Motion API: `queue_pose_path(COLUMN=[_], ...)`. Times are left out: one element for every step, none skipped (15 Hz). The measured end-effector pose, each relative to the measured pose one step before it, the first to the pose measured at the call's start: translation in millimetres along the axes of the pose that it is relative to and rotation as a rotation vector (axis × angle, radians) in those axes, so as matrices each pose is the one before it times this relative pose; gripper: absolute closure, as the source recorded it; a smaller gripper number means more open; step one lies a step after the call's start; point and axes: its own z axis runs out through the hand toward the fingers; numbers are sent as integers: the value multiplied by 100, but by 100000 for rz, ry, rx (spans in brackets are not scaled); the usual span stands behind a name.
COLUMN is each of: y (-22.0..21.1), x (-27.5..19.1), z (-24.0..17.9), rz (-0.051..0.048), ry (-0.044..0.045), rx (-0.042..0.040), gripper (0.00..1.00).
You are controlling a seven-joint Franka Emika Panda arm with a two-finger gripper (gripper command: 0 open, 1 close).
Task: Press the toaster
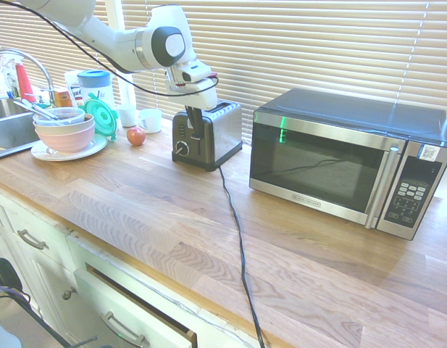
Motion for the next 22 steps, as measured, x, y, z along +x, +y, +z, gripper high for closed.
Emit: queue_pose_path(y=[9,-45,-29,-7,-9,-3,3,-12,-29,-45,-55,-65,-71,-104,-122,-134,-186,-157,-120,-137,-112,-29], x=[20,-76,-41,15,13,17,24,13,-20,-43,-68,-109,-125,-183,-212,-241,-302,-183,-150,-100,-25,31], z=[1,-13,-14,-22,-28,-20,-11,16,52,62,80,124,120,73,70,116,204,322,473,502,421,130], rz=[-198,-234,-107,-92,-113,-151,-187,-249,-225,-169,-195,-315,-403,-753,-667,-488,-483,-291,-260,-191,-30,190], ry=[3,-17,-2,14,5,4,-12,-33,-49,-58,-54,1,58,389,338,-92,-232,-255,-363,-373,-328,-243], rx=[13,33,28,9,-14,-16,-60,-78,-79,-104,-161,-212,-231,-346,-321,-225,-212,-363,-578,-577,-448,-118], gripper=[100,100,100,100,100,100,100,100,100,100,100,100,100,100,100,100,100,100,100,100,100,100])
